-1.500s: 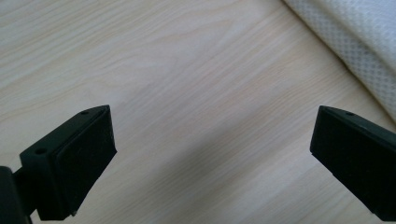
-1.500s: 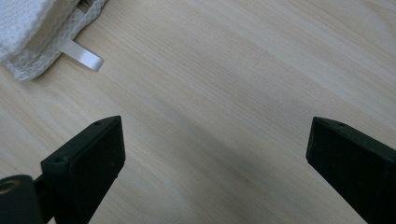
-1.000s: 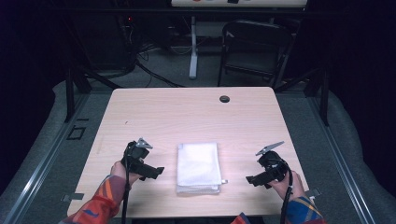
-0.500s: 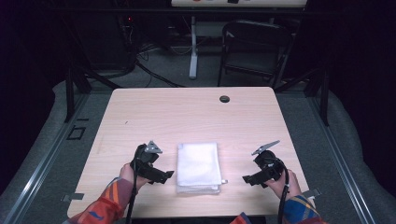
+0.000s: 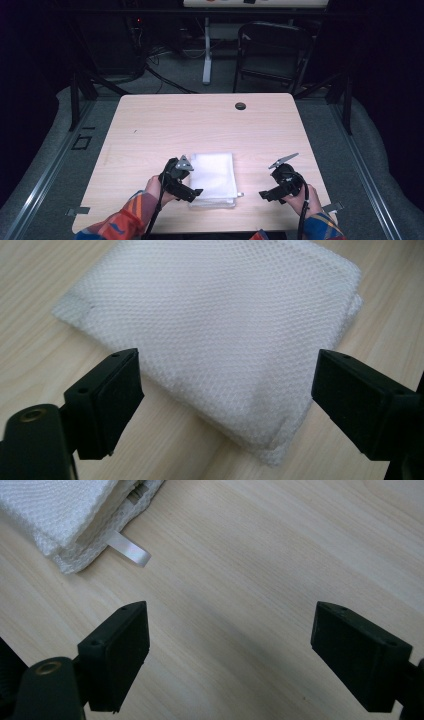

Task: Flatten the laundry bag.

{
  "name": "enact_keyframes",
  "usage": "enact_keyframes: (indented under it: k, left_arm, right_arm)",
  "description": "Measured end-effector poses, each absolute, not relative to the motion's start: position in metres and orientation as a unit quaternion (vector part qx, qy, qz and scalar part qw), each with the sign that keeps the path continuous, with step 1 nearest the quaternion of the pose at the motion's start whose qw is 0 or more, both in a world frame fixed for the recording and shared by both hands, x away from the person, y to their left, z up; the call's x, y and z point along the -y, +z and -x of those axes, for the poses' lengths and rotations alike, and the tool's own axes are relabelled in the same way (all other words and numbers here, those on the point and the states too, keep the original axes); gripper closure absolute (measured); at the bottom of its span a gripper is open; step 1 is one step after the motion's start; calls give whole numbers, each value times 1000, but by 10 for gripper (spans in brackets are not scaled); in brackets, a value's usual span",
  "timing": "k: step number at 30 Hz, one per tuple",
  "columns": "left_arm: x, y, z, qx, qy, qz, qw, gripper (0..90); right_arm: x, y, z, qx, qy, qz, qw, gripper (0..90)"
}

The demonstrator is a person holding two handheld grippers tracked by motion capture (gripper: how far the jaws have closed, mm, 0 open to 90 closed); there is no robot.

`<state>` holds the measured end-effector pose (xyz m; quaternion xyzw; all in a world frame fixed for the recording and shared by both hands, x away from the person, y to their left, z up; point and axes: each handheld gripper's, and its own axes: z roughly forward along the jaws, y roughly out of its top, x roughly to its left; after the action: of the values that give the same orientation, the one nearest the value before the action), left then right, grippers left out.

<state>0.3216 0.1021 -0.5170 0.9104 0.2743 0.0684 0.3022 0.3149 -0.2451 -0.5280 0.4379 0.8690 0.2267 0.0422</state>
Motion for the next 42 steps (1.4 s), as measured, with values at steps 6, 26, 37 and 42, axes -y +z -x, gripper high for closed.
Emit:
enact_keyframes:
  k: [6, 26, 37, 42]
  left_arm:
    - [-89, -522, -317, -238, 50, -922, 302, 179]
    - [-62, -552, -310, -188, 68, -953, 227, 530]
    - [-68, -551, -321, -208, 40, -947, 243, 733]
    - [-68, -550, -324, -215, 37, -945, 244, 802]
  right_arm:
    - [244, -531, -313, -861, 238, -447, 37, 152]
    - [242, -533, -314, -868, 229, -440, 15, 156]
    - [239, -534, -313, -877, 218, -428, 10, 160]
    - [235, -534, -313, -876, 224, -427, 10, 161]
